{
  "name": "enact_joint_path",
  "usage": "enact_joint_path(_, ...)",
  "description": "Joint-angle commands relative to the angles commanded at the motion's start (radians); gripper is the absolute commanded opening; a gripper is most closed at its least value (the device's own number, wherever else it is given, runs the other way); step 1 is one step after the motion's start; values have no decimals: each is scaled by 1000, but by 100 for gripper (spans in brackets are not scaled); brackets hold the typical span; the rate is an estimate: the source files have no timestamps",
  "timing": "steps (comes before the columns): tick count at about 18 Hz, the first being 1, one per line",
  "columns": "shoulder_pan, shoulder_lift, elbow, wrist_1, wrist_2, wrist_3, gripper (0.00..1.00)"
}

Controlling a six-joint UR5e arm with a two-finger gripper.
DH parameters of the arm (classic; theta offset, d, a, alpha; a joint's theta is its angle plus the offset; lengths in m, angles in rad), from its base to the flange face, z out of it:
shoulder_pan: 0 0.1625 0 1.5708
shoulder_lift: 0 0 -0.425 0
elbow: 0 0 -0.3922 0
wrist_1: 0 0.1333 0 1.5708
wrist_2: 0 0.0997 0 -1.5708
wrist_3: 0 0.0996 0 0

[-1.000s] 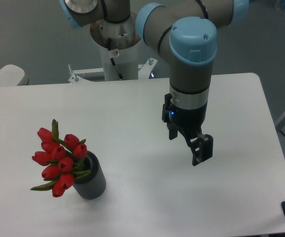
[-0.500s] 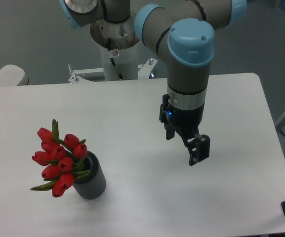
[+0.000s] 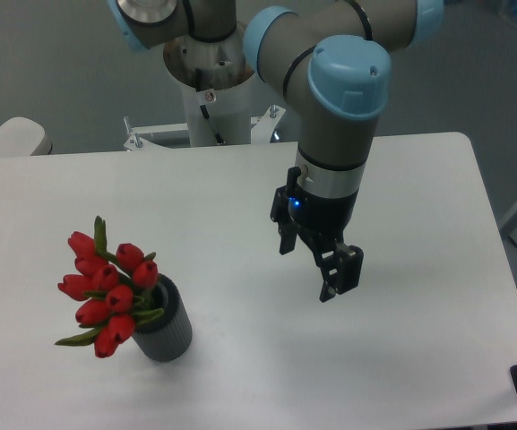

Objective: Pick up the flowers from the vase
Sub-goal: 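Move the open gripper toward the tulip stems above the vase rim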

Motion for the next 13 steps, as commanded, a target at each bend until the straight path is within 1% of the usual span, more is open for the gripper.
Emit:
enact_joint_path(3,-3,5,-21,2,-2,0,100)
enact_joint_path(7,0,5,-25,2,-2,0,100)
enact_joint_path(9,5,0,-38,3,-9,0,100)
enact_joint_path(13,18,-14,-44,25,-121,-57,100)
